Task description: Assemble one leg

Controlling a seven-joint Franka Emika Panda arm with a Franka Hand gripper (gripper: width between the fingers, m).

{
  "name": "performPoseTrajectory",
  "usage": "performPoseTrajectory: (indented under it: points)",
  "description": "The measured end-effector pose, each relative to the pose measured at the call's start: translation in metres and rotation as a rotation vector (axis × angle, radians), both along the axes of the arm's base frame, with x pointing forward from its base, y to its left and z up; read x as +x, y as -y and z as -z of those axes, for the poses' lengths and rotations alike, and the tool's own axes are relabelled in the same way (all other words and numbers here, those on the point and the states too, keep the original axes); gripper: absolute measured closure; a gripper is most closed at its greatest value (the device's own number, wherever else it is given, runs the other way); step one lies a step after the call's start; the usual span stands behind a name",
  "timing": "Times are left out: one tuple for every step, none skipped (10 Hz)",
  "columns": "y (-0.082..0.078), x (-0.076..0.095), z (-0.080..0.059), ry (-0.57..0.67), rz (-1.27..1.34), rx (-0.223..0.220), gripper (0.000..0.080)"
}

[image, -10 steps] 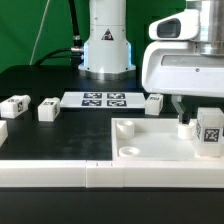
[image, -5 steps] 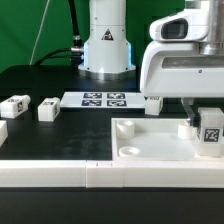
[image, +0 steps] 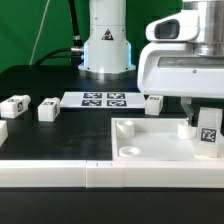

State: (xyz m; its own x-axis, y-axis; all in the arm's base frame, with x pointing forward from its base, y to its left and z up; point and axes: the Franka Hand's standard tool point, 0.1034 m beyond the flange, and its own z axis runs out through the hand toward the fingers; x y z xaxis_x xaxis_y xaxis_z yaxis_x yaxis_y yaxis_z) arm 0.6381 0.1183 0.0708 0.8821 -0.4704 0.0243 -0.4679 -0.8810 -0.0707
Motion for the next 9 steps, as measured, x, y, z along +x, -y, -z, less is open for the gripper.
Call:
performPoseTrajectory:
  points:
    - [0.0004, 0.0000, 0.0001, -0.004, 0.076, 0.006, 0.0508]
    - [0.0018, -0.0001, 0.0003, -0.013, 0.229, 0.023, 0.0508]
    - [0.0020, -0.0003, 0.0003, -0.021, 0.363, 0.029, 0.0508]
    - [0.0015, -0.0010, 0.0006, -0.026, 0.464, 0.032, 0.0508]
    - [0.0020, -0.0010, 0.0007, -0.032, 0.588, 0.038, 0.0508]
    - [0.0025, -0.0009, 0.0007, -0.035, 0.661, 0.044, 0.0508]
    - [0.0028, -0.0014, 0.0005, -0.047, 0.834, 0.057, 0.0508]
    - [0.0013, -0.0022, 0.0007, -0.050, 0.955, 0.060, 0.0508]
    - [0.0002, -0.0028, 0.0010, -0.047, 1.026, 0.065, 0.0508]
